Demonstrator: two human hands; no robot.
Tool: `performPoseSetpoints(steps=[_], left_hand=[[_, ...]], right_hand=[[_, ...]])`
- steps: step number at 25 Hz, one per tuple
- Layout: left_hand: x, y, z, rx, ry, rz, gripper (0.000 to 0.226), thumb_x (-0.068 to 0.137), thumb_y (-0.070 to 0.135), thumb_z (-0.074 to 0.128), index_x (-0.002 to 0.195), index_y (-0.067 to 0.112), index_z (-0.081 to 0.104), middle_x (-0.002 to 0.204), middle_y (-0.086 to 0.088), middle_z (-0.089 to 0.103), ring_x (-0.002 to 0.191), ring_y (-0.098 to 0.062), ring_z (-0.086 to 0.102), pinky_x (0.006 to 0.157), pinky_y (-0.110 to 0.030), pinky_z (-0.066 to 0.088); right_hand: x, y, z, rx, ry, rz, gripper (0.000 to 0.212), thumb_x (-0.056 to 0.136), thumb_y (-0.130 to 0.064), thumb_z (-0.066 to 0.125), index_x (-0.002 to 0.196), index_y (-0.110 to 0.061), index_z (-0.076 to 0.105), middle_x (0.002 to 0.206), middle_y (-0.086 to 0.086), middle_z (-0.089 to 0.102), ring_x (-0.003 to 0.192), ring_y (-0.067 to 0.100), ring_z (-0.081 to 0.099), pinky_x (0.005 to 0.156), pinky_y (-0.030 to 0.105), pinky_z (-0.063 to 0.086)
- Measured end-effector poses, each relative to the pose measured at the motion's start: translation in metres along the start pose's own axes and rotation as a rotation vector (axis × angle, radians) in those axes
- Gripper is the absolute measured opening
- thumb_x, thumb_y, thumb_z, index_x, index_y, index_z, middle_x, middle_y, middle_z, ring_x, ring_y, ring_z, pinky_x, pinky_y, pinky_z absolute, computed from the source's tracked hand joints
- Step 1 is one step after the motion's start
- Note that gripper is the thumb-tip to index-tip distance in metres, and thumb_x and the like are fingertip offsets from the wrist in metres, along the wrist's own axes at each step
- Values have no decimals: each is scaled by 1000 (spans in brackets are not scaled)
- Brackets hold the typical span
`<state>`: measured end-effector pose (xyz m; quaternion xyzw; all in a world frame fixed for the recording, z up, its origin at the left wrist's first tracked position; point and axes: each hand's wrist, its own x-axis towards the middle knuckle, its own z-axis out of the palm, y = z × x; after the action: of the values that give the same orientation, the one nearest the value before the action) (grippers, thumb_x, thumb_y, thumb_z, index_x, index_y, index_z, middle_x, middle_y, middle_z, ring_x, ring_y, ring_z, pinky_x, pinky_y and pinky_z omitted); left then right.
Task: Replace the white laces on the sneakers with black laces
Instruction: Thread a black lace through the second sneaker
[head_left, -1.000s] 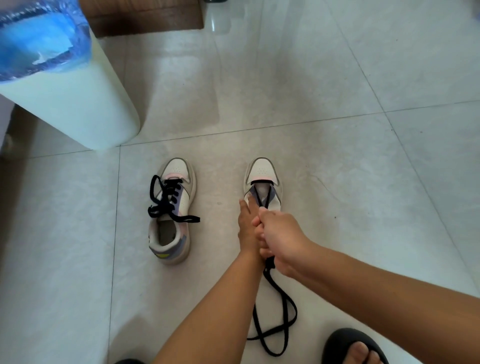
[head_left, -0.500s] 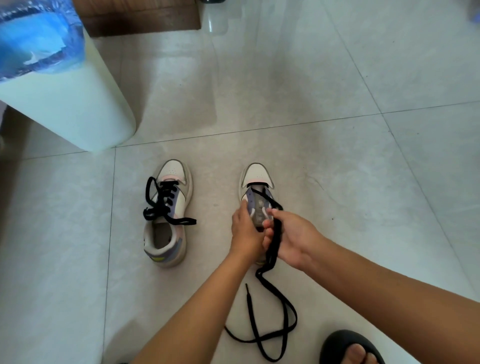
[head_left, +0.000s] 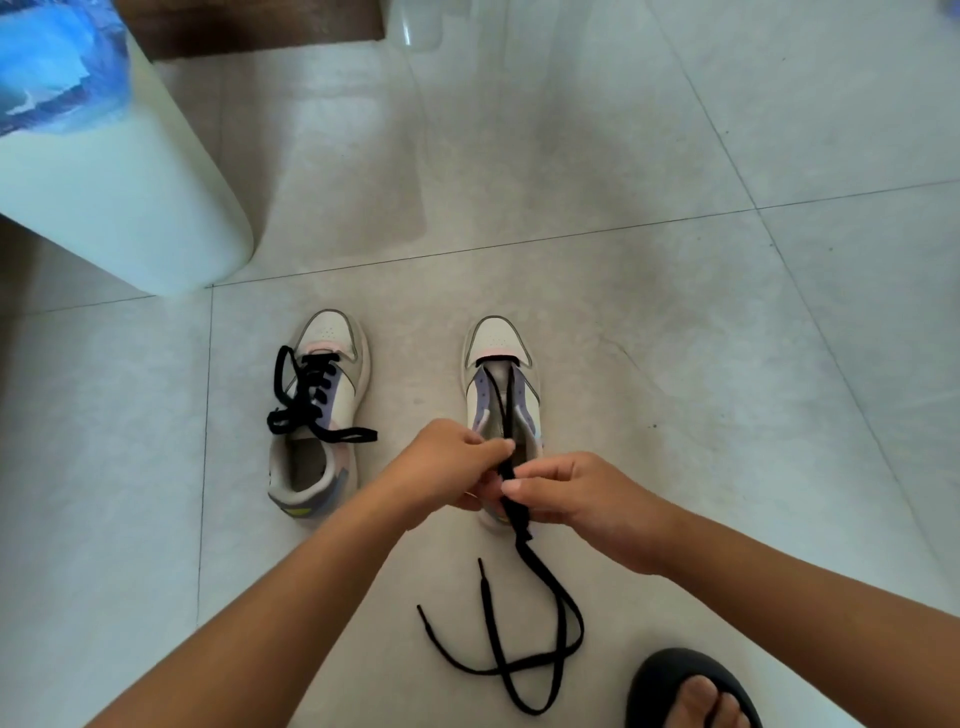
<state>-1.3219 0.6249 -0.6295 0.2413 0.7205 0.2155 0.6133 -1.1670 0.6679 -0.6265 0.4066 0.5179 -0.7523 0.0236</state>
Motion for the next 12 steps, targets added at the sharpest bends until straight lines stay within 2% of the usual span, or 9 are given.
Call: performPoseSetpoints(steps=[1, 3, 5, 6, 8, 10, 11, 12], left_hand=[[-1, 0, -3, -14, -61, -31, 32, 90, 31, 60, 84, 1, 70, 65, -4, 66, 65, -17, 67, 77, -36, 58], [-4, 0, -6, 9, -91, -25, 25, 89, 27, 62, 85, 4, 72, 73, -6, 70, 72, -16, 68, 77, -33, 58], [-7, -1, -5, 104, 34, 38, 17, 87, 15, 61, 75, 8, 71, 72, -5, 71, 71, -15, 68, 76, -33, 57], [-8, -1, -6, 120, 107, 67, 17, 86, 11, 59, 72, 9, 69, 73, -5, 72, 71, -15, 68, 76, -34, 57], [-8, -1, -13, -44, 184, 66, 17, 88, 9, 55, 74, 7, 65, 74, -7, 71, 77, -19, 68, 79, -36, 56], [-8, -4, -32, -360, 190, 47, 22, 92, 10, 49, 72, 6, 58, 61, -7, 65, 76, -23, 66, 83, -38, 53], [-7, -6, -45, -519, 179, 58, 27, 95, 12, 46, 69, 7, 52, 54, -5, 58, 69, -23, 64, 82, -37, 54], [-7, -9, -58, -656, 167, 75, 32, 97, 16, 43, 66, 9, 47, 49, -3, 50, 61, -21, 61, 79, -37, 54]], right_hand=[[1, 0, -3, -79, -23, 2, 32, 88, -26, 59, 101, 3, 66, 93, 11, 60, 89, 14, 54, 88, 30, 44], [1, -1, -4, -204, -52, 9, 27, 93, -20, 54, 104, 1, 66, 99, 10, 61, 94, 13, 54, 95, 32, 42], [-1, -4, 0, -313, -5, -11, 22, 94, -18, 53, 104, -8, 71, 107, 5, 63, 100, 13, 58, 94, 26, 43], [-3, -7, 2, -296, 64, -34, 21, 93, -18, 54, 101, -11, 72, 104, 3, 65, 99, 12, 60, 90, 23, 44], [-4, -12, -6, 7, 249, -43, 18, 91, -13, 56, 93, -7, 73, 89, 6, 68, 86, 14, 65, 82, 20, 48], [-7, -18, -34, 437, 337, -40, 16, 90, -6, 52, 91, -2, 68, 71, 7, 58, 63, 15, 60, 68, 23, 54], [-10, -20, -55, 518, 355, -32, 15, 91, -6, 50, 95, -3, 65, 66, 4, 49, 52, 12, 52, 60, 24, 52], [-14, -20, -79, 469, 365, -6, 16, 91, -6, 50, 100, -4, 63, 62, 1, 42, 46, 9, 42, 54, 24, 48]])
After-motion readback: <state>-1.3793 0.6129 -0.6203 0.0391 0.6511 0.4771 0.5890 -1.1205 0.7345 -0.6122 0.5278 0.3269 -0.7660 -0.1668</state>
